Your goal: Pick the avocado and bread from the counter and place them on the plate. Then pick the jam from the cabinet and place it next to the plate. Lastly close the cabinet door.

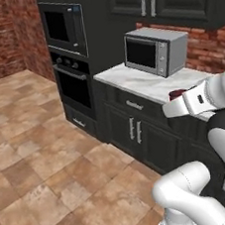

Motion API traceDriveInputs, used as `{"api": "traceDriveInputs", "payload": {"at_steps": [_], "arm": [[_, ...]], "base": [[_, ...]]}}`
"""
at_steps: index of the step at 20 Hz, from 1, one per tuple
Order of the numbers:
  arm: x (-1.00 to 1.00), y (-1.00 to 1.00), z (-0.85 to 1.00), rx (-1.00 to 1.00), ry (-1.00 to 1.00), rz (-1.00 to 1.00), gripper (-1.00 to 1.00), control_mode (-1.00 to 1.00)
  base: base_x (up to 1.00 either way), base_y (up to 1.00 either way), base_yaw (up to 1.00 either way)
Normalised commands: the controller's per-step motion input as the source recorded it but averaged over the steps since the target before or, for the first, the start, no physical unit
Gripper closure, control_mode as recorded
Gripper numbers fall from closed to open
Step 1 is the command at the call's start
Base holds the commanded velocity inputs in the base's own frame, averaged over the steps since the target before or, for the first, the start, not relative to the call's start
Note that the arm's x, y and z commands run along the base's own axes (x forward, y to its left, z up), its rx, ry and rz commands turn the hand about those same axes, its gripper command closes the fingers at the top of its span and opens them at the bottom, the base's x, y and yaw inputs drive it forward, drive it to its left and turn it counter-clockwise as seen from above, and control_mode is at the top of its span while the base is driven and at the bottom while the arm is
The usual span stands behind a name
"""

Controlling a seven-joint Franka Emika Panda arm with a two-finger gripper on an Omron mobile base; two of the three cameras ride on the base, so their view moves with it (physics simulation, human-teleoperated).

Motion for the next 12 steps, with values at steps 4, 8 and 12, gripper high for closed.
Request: {"api": "traceDriveInputs", "payload": {"at_steps": [4,8,12], "arm": [[0.0,0.0,0.0,0.0,0.0,0.0,1.0,1.0],[0.0,0.0,0.0,0.0,0.0,0.0,1.0,1.0],[0.0,0.0,0.0,0.0,0.0,0.0,1.0,1.0]], "base": [[0.58,0.13,0.35],[0.68,0.0,0.32],[0.72,0.0,0.31]]}}
